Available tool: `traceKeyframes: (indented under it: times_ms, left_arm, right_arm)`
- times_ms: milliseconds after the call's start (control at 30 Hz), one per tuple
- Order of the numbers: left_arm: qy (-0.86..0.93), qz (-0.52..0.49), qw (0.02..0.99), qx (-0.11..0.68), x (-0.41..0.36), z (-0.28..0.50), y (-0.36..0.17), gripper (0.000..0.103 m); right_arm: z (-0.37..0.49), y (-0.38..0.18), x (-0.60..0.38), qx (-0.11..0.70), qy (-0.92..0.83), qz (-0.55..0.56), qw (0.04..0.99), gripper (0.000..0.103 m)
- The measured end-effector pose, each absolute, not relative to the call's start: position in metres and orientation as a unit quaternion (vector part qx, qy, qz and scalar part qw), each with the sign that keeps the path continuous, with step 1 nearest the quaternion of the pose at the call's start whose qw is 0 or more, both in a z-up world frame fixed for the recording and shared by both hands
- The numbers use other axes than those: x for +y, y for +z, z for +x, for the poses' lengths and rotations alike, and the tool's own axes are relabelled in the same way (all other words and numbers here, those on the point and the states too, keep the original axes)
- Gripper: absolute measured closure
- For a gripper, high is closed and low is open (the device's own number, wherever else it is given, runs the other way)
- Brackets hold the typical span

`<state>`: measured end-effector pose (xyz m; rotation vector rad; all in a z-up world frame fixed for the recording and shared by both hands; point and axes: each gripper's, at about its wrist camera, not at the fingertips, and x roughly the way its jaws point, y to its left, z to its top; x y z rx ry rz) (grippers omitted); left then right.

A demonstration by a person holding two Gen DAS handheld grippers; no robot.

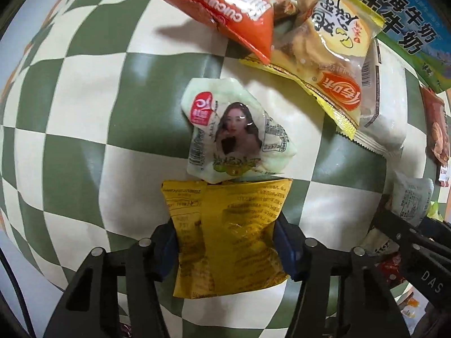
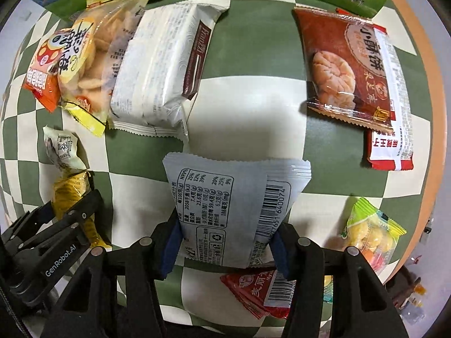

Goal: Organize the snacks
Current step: 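Grasp the white packet with the right tool while the left tool grasps the yellow packet, then carry both packets into the box and open both tools to release them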

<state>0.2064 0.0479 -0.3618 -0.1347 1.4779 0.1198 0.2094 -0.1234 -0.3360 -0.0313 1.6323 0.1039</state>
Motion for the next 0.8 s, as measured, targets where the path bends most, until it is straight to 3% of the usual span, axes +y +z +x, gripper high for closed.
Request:
traceKeyframes:
  times_ms: [600,800]
  left_arm:
    - [0.013,-0.013,0.802,0.597,0.006,0.179,-0.263,0.048]
    - [0.011,-0.006,0.788,0.615,0.014,0.202,-0.278,0.047]
  right_arm:
    - [0.163,-0.251,-0.142,0.659,0.076,-0.013,0.748,0.050]
    - [0.160,-0.238,-0.143,0.663,0.080,-0.011,0.744,0.050]
